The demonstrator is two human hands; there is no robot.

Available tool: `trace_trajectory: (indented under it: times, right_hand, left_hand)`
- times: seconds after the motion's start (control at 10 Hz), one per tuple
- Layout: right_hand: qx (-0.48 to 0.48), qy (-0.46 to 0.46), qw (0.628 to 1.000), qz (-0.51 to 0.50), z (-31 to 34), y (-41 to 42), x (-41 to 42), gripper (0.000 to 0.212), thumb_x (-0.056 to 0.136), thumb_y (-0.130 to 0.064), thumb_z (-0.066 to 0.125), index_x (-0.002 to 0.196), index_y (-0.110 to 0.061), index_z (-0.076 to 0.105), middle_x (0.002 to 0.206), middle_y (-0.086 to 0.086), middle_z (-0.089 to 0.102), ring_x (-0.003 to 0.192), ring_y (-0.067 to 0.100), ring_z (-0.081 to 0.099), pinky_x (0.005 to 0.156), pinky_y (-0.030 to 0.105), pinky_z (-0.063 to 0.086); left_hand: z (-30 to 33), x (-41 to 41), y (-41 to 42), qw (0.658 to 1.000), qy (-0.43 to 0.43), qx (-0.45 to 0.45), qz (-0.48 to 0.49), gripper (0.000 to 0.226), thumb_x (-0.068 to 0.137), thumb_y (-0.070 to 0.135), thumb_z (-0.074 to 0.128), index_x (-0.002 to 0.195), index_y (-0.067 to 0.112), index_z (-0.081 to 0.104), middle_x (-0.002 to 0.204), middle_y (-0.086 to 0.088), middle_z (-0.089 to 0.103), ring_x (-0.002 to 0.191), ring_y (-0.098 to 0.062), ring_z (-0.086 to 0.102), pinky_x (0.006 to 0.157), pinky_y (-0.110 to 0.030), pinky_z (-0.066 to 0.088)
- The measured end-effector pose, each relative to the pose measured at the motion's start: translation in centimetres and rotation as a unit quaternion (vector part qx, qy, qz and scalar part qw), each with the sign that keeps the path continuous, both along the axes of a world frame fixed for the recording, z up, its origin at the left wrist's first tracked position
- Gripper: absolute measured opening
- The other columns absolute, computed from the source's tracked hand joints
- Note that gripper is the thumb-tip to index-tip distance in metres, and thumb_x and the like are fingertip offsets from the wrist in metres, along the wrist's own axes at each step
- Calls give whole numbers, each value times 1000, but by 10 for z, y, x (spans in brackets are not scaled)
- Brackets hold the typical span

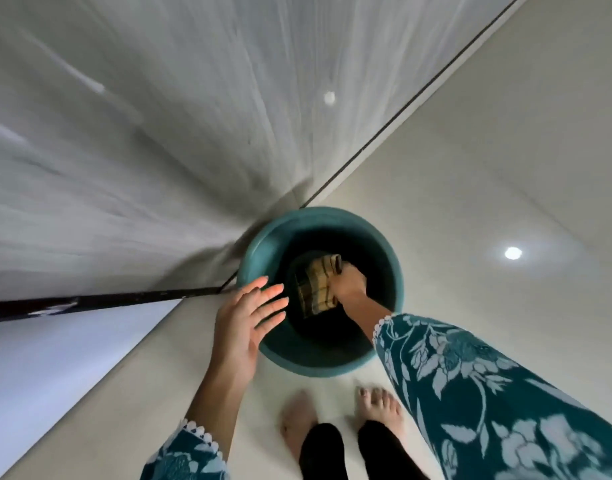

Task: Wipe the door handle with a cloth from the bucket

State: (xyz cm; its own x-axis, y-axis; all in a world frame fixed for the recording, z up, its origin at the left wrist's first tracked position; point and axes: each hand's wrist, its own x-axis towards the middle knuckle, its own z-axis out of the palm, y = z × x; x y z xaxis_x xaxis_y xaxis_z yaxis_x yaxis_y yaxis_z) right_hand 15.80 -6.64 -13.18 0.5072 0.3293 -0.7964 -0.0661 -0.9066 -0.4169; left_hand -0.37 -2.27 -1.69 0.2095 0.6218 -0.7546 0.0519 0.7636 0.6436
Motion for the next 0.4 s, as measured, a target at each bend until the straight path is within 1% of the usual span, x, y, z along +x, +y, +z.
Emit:
trace_trajectory:
  times: [0.1,0.2,0.3,0.4]
  right_hand:
    - [-26,13,1000,-2,-47,10,-3,35,97,-15,45,126,1,57,130,22,58,122,33,54,101,33,41]
    - [-30,62,997,29,-56,6,-1,36,99,-13,40,128,4,52,134,22,55,124,33,52,102,35,42]
    - [-53,65,996,28,-37,-6,4,36,97,-9,41,129,4,52,132,23,55,123,33,52,100,35,42]
    - [-54,56,997,-20,5,-17,5,36,92,-9,47,127,-2,57,126,23,60,117,37,56,102,38,45]
  left_hand:
    - [-25,0,8,999,-13,14,-30,23,96,12,43,114,9,58,103,-13,73,94,-29,70,79,-37,57]
    - [-22,4,10,999,-17,16,-49,24,96,13,44,115,9,58,104,-12,73,95,-28,70,79,-37,57]
    - [-3,5,10,999,-3,13,-46,24,97,12,43,116,9,58,105,-12,72,95,-29,69,81,-40,54]
    - [35,2,6,1000,-11,-13,-19,23,97,13,43,114,10,59,106,-13,72,95,-29,69,81,-40,53]
